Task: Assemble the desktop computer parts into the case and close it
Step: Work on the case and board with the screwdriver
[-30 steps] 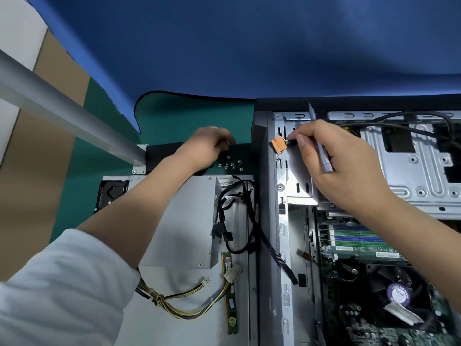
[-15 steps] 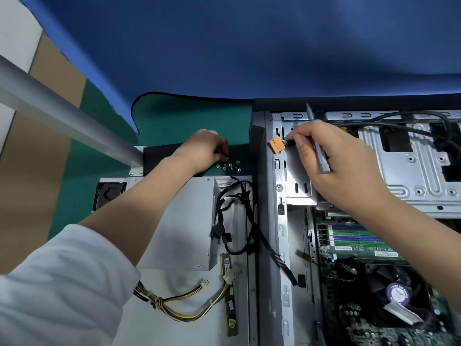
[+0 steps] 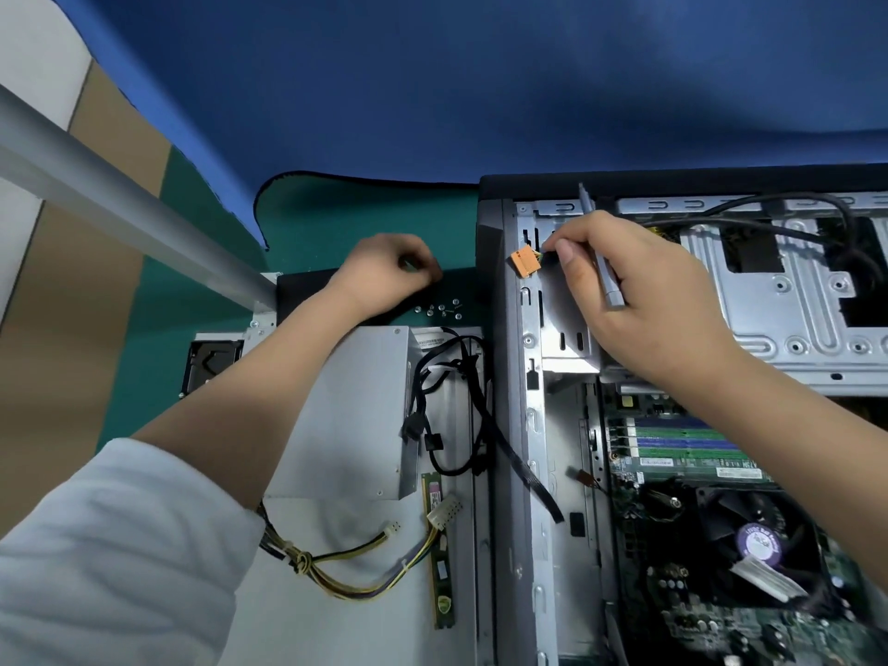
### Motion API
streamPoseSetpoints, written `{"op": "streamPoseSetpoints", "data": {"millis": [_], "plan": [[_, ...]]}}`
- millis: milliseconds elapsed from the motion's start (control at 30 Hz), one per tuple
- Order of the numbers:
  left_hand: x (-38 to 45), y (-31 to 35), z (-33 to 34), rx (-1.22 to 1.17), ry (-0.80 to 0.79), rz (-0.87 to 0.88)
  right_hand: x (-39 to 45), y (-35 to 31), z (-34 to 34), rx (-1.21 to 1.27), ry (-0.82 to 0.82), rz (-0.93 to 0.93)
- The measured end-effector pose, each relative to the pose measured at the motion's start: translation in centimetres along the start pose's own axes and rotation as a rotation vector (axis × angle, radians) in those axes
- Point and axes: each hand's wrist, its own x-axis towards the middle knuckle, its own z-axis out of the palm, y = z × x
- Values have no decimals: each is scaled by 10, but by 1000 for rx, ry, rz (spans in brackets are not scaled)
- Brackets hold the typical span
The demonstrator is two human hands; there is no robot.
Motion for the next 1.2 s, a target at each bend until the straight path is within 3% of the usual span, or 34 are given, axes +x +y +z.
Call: {"op": "streamPoseSetpoints", "data": {"millis": [200, 367, 633, 800, 1067, 1200], "plan": [[-42, 31, -5, -514, 304, -77, -2, -2, -7, 190, -46, 117], [-87, 58, 6, -951, 314, -57, -22, -9, -27, 583, -53, 188], [-159, 107, 33, -1067, 407, 41, -93, -9, -76, 990, -61, 307], [-190, 153, 70, -1269, 198, 22, -141, -2, -93, 1198, -23, 439], [-220, 190, 145, -1202, -28, -124, -201, 24, -108, 1223, 47, 566], [-223, 190, 157, -1120, -53, -142, -209, 29, -113, 1232, 56, 547]]}}
